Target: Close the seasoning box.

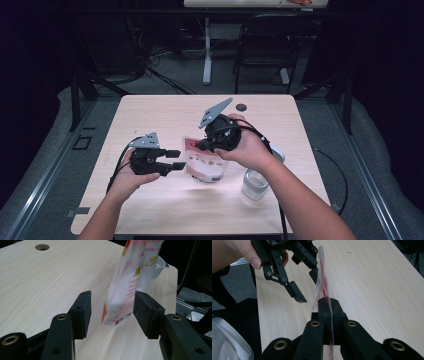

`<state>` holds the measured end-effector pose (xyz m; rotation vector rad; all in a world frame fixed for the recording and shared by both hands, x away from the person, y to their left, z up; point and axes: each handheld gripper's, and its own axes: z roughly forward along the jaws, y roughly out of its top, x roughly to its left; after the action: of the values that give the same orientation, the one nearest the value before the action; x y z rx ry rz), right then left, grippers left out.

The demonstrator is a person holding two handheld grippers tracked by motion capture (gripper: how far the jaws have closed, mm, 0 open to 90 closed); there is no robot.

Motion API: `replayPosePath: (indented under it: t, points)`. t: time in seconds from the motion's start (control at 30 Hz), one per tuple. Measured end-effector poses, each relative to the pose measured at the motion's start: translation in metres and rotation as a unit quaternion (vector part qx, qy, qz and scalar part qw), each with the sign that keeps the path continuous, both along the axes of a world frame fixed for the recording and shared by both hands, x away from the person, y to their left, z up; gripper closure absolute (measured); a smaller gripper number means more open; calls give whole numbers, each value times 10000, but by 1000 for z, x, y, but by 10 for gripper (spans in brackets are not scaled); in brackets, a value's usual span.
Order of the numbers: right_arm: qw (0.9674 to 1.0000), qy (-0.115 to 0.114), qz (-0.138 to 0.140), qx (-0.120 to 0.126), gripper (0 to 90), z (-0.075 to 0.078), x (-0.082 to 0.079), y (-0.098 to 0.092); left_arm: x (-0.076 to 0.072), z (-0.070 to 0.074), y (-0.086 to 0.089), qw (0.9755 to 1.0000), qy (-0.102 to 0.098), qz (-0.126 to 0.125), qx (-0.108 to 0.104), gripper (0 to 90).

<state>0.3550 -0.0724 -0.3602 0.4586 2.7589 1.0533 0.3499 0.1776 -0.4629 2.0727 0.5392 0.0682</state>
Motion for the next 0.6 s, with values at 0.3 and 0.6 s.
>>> replayPosePath:
  t: [0.3, 0.6]
  points:
    - [9999, -111, 48, 27, 899, 12, -3, -1, -2, -5, -8, 10000, 4, -76, -63, 457]
    - [9998, -152, 133, 22, 899, 19, -6, 0, -1, -13, -14, 9994, 56, -278, -187, 458]
